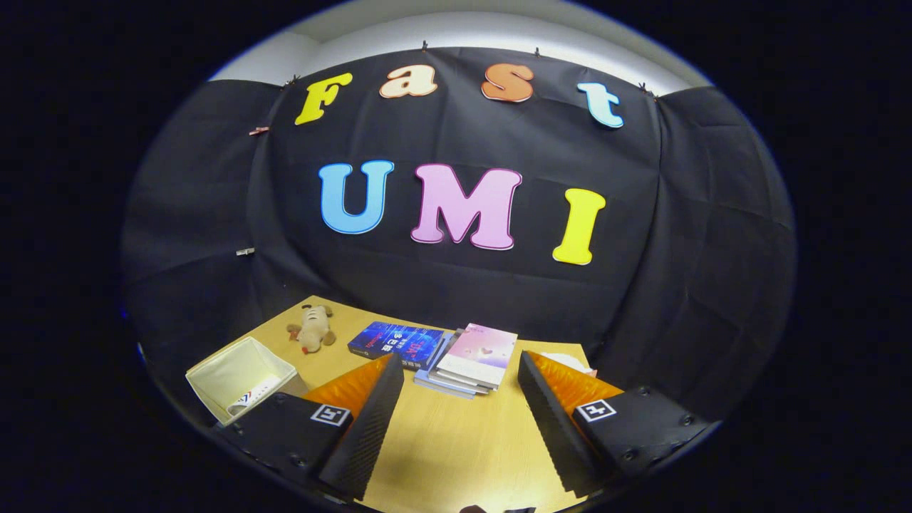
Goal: Open the storage box then place both shoes into the box .Put the left shoe in first, then the right shoe, with the right side of both shoes facing outward in a uniform manner.
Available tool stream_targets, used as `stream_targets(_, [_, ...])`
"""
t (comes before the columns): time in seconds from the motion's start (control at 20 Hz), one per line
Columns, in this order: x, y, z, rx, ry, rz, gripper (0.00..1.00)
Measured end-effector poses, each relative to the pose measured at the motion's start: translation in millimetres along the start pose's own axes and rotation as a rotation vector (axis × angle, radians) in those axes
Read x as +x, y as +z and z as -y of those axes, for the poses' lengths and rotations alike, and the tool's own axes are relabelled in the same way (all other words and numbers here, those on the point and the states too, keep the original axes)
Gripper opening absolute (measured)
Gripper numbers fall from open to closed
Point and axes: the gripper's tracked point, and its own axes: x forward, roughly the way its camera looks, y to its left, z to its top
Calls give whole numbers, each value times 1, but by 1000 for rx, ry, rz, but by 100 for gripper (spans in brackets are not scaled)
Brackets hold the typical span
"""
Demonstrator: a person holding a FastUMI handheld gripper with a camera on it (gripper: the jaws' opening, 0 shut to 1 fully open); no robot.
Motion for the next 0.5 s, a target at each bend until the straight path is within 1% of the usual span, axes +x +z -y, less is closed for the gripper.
stream_targets(0.25, [-17, -11, 15, 18, 43, 11, 96])
stream_targets(0.35, [-19, -12, 22, 16, 56, 16, 96])
stream_targets(0.5, [-23, -13, 22, -6, 98, 31, 96])
